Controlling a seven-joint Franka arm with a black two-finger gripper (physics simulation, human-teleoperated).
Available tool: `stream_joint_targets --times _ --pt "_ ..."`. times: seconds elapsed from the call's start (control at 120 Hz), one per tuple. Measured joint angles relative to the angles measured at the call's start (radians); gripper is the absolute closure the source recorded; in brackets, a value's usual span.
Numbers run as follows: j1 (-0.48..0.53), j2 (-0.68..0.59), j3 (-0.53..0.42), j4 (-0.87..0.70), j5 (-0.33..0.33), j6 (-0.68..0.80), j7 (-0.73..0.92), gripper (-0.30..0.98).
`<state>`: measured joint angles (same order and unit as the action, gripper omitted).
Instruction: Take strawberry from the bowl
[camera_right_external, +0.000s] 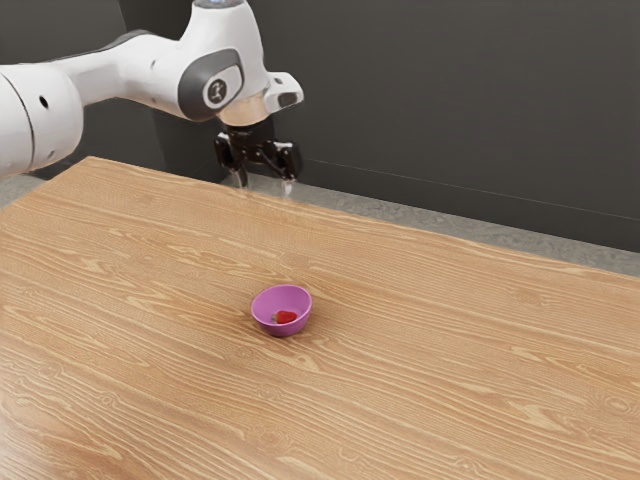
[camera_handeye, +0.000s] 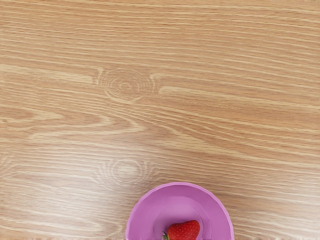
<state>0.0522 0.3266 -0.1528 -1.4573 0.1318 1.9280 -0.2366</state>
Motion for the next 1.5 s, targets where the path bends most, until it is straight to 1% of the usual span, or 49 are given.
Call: stream_joint_targets --times 0.1,0.167,0.317,0.442,0.583,0.75,0.967,1.017,1.133,1.225,1.5 --pt "0.000 0.000 -0.001 0.011 0.006 -0.037 0.000 0.04" --pt "0.000 0.022 0.000 0.003 0.007 -0.048 0.000 0.03" --pt "0.000 0.047 0.003 -0.107 0.001 -0.004 0.002 0.01" --pt "0.001 0.080 0.005 -0.136 -0.001 0.017 0.003 0.01" --pt "0.003 0.083 0.004 -0.185 -0.001 0.029 0.015 0.00" --pt "0.003 0.086 0.000 -0.208 0.000 0.033 0.070 0.02" --pt "0.004 0.096 -0.019 -0.219 0.000 0.039 0.191 0.05" --pt "0.004 0.111 -0.021 -0.219 0.000 0.044 0.215 0.07" --pt "0.006 0.141 -0.022 -0.213 0.003 0.057 0.263 0.20" --pt "0.006 0.176 -0.022 -0.198 0.006 0.066 0.295 0.27" --pt "0.006 0.253 -0.022 -0.145 0.009 0.104 0.367 0.37"
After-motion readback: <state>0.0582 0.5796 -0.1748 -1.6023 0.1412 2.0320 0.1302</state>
